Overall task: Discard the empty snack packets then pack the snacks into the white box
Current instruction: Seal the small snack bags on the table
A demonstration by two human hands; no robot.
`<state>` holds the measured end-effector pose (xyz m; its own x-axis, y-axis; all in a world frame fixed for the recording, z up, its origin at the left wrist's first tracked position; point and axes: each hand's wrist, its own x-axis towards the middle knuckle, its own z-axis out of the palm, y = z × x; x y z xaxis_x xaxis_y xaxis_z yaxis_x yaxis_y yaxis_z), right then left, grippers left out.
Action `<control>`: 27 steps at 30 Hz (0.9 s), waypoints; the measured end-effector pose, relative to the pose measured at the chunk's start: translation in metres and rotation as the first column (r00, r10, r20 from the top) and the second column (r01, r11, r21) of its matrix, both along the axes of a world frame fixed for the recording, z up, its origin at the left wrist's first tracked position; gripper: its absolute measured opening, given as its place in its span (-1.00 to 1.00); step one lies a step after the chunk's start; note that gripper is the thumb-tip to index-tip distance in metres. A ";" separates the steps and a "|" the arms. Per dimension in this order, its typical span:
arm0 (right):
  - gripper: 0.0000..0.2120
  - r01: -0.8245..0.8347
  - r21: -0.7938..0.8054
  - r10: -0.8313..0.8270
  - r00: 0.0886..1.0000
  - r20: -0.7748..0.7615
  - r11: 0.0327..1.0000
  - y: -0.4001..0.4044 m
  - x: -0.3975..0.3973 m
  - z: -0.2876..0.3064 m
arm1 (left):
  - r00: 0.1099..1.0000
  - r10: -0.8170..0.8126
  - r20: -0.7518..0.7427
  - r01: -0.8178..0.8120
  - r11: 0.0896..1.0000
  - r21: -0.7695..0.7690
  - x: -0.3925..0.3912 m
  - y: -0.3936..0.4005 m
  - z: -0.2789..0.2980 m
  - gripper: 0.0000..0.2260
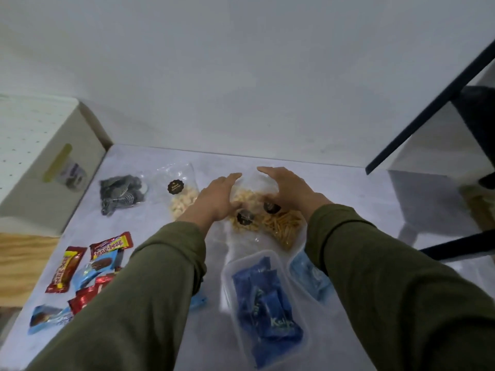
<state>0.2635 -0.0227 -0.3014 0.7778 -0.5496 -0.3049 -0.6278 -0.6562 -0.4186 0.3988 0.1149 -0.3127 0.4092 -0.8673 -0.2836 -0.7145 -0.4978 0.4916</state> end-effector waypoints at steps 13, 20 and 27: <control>-0.41 -0.104 0.018 0.103 0.994 0.036 0.994 -0.024 0.030 -0.013 | 0.983 0.128 -0.132 -0.145 0.981 -0.126 0.001 -0.016 -0.001 -0.37; -0.72 -0.068 0.030 0.064 0.989 0.131 0.997 -0.035 0.011 0.028 | 0.975 0.108 -0.195 -0.150 0.964 -0.218 -0.001 -0.038 0.025 -0.44; -0.83 0.121 -0.006 -0.118 0.979 0.169 0.993 -0.033 -0.023 0.085 | 0.978 -0.063 -0.199 -0.011 0.936 -0.352 -0.006 -0.063 0.076 -0.49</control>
